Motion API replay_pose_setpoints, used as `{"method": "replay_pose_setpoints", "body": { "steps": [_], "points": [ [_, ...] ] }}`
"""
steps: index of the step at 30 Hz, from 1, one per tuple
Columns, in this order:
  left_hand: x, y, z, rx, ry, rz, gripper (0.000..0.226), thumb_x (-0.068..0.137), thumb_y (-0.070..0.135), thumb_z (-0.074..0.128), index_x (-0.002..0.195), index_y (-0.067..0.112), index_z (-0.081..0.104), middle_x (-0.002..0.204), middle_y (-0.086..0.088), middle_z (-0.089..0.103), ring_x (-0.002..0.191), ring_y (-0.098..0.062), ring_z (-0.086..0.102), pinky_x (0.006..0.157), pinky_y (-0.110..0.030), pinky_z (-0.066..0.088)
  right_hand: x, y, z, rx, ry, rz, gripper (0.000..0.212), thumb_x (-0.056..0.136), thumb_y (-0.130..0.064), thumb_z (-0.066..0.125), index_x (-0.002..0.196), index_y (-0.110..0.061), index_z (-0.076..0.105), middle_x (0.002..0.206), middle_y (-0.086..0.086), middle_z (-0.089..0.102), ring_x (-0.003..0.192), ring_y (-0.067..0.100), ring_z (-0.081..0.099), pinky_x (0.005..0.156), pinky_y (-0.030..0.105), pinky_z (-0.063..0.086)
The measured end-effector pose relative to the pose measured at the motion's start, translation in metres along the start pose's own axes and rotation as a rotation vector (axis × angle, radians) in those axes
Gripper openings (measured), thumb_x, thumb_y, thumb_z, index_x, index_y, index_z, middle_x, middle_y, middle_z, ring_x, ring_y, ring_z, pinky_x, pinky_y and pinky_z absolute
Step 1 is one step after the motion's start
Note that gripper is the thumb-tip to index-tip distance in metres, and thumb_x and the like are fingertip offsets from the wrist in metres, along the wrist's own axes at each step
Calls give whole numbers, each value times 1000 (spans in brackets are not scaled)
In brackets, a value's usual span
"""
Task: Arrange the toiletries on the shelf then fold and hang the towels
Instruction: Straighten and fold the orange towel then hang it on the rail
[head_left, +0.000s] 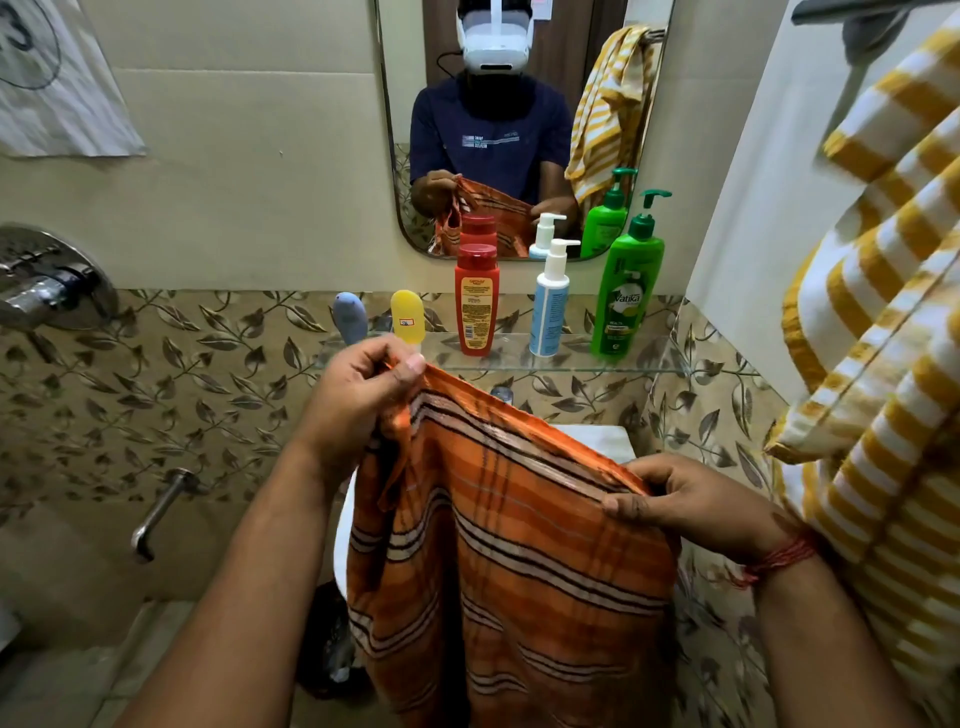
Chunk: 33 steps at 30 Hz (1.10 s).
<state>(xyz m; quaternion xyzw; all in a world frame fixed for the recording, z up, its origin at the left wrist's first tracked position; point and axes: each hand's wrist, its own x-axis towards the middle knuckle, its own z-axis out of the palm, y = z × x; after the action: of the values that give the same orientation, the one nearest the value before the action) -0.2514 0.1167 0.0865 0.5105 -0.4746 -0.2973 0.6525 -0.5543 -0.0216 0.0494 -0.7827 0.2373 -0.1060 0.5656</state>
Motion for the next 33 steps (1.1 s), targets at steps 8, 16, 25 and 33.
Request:
{"method": "replay_pose_setpoints", "body": {
  "steps": [8, 16, 25, 33],
  "points": [
    [8, -2, 1, -30, 486, 4, 30, 97, 13, 62, 68, 16, 56, 55, 6, 55, 48, -7, 50, 47, -21, 45, 5, 24, -2, -61, 179, -20, 34, 91, -42, 61, 99, -10, 71, 92, 24, 68, 84, 41, 69, 66, 48, 57],
    [10, -3, -11, -86, 713, 1, 34, 94, 15, 65, 63, 19, 54, 55, 8, 54, 49, -7, 50, 48, -19, 46, 12, 62, 8, -368, 423, -106, 51, 88, -66, 47, 86, -20, 69, 78, 7, 66, 76, 17, 63, 69, 41, 49],
    [1, -11, -17, -13, 816, -52, 35, 95, 21, 66, 62, 21, 52, 61, 5, 54, 55, -10, 49, 57, -24, 46, 26, 79, 4, -914, 883, -225, 33, 82, -39, 59, 74, -9, 67, 91, 7, 59, 91, 24, 49, 78, 37, 39],
    [-3, -18, -24, 85, 805, -97, 31, 93, 27, 67, 65, 21, 56, 66, 2, 58, 65, -17, 54, 64, -32, 50, 22, 70, -5, -415, 942, -221, 29, 78, 8, 75, 64, -13, 60, 65, 0, 58, 65, 15, 59, 58, 17, 39]
  ]
}}
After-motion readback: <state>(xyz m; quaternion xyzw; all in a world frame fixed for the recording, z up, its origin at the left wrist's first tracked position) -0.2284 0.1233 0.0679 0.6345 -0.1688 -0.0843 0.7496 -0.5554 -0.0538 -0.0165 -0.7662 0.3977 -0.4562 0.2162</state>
